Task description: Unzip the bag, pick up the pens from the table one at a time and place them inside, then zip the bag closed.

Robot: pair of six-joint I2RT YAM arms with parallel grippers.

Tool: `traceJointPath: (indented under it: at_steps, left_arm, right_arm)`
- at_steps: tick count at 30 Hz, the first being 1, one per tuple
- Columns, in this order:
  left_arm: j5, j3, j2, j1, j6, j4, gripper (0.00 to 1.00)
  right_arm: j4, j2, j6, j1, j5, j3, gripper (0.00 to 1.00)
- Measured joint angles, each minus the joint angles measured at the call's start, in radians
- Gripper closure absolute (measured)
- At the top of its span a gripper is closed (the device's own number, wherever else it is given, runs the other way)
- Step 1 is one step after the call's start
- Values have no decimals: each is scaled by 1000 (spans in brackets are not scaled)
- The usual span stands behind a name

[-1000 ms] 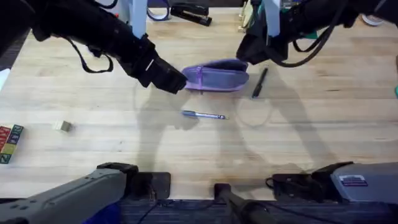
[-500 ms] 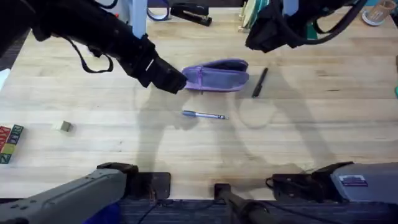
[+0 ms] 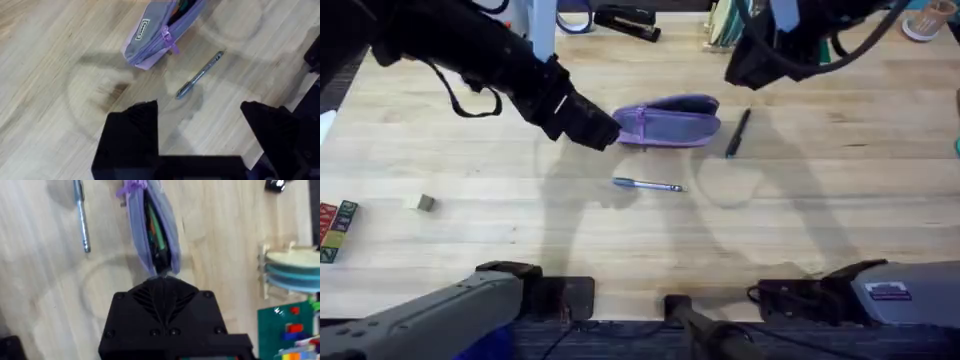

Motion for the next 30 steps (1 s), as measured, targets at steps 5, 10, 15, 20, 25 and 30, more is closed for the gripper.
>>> traceJointPath:
  at_steps: [5,10,15,20,25,30]
  left_arm:
    - [0,0,0,0,0,0,6]
    - [0,0,0,0,0,0,7]
    - [0,0,0,0,0,0,6]
    - [0,0,0,0,0,0,7]
    - [0,0,0,0,0,0,7]
    - [0,0,0,0,0,0,7]
  right_arm:
    - [57,2,0,58,6,0,973]
    - [93,38,0,99,6,4,973]
    - [119,104,0,115,7,4,974]
    - [110,160,0,124,14,4,974]
    - [94,183,0,128,57,4,973]
    - [97,185,-3,129,73,4,974]
